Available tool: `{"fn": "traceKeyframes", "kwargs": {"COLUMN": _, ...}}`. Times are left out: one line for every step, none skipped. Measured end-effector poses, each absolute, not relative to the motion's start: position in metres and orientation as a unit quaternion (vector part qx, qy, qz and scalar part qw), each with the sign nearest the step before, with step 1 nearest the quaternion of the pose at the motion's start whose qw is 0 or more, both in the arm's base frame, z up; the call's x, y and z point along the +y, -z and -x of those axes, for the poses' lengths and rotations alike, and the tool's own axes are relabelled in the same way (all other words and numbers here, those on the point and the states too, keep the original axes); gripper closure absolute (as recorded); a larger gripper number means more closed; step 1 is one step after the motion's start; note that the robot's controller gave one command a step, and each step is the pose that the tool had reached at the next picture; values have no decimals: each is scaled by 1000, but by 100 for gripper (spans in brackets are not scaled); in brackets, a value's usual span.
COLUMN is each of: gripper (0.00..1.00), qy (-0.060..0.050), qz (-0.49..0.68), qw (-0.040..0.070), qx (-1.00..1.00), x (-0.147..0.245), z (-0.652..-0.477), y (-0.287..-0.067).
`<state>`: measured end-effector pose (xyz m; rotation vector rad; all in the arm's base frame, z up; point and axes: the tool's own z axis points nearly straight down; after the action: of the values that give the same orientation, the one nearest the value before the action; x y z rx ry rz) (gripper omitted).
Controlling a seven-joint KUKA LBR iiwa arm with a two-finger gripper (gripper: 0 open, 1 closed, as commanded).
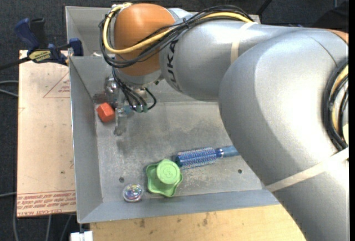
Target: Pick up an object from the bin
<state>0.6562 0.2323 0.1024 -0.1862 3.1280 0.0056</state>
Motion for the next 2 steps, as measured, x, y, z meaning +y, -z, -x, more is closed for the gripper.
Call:
{"fn": "traceKeyframes", "kwargs": {"gripper": 0, "qy": -2, "qz": -43, "qw": 1, "qx": 999, "x": 246, "z": -650, "y": -100}}
{"fn": "traceKeyframes", "kwargs": {"gripper": 0, "qy": -1, "qz": -81, "qw": -1, "qx": 997, "x": 252, "z": -650, "y": -69}}
